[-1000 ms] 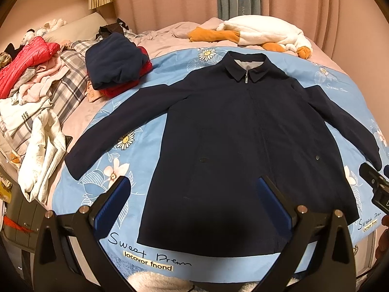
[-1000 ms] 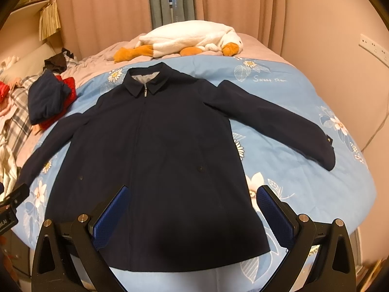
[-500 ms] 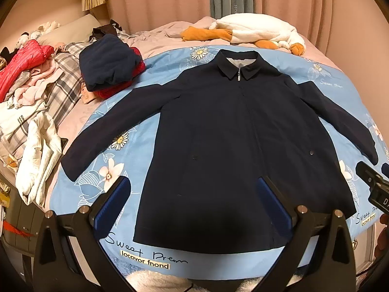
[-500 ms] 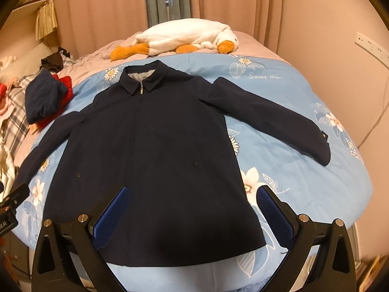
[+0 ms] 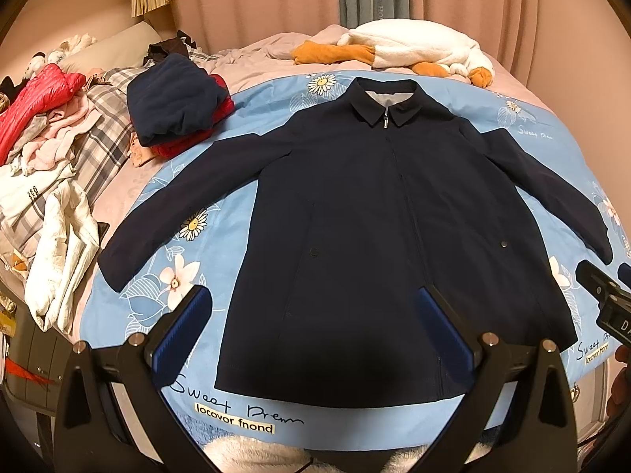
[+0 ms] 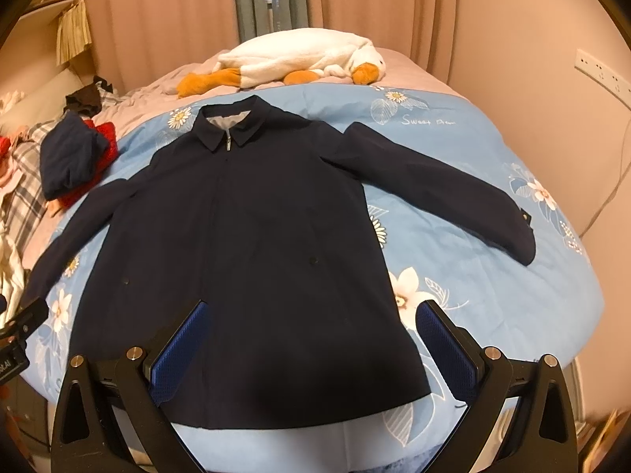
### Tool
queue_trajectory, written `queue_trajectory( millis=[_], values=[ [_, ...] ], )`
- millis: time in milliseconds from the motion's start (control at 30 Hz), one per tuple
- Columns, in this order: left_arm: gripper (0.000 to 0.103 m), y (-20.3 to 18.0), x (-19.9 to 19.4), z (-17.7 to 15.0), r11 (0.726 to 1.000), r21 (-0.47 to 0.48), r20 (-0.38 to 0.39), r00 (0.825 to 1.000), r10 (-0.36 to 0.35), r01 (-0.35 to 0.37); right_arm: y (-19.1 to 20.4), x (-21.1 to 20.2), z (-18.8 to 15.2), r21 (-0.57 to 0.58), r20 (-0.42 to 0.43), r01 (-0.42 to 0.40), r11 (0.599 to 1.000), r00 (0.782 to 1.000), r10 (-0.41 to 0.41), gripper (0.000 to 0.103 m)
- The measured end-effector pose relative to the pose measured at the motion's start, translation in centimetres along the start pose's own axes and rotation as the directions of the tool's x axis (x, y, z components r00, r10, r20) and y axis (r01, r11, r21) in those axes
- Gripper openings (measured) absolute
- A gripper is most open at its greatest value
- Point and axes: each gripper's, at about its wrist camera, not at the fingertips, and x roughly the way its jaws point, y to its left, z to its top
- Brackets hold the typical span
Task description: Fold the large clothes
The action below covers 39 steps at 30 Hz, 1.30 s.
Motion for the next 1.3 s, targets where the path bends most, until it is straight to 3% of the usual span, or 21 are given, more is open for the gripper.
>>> queue_trajectory(
  millis=[1300],
  values=[
    [0.103,-0.18,0.24,0.01,1.000,0.012,-0.001,1.000,-0.007,0.007,-0.24,0.45,0.03,0.024,0.003,-0.034,0.999,0.999,0.034,0.103]
  ],
)
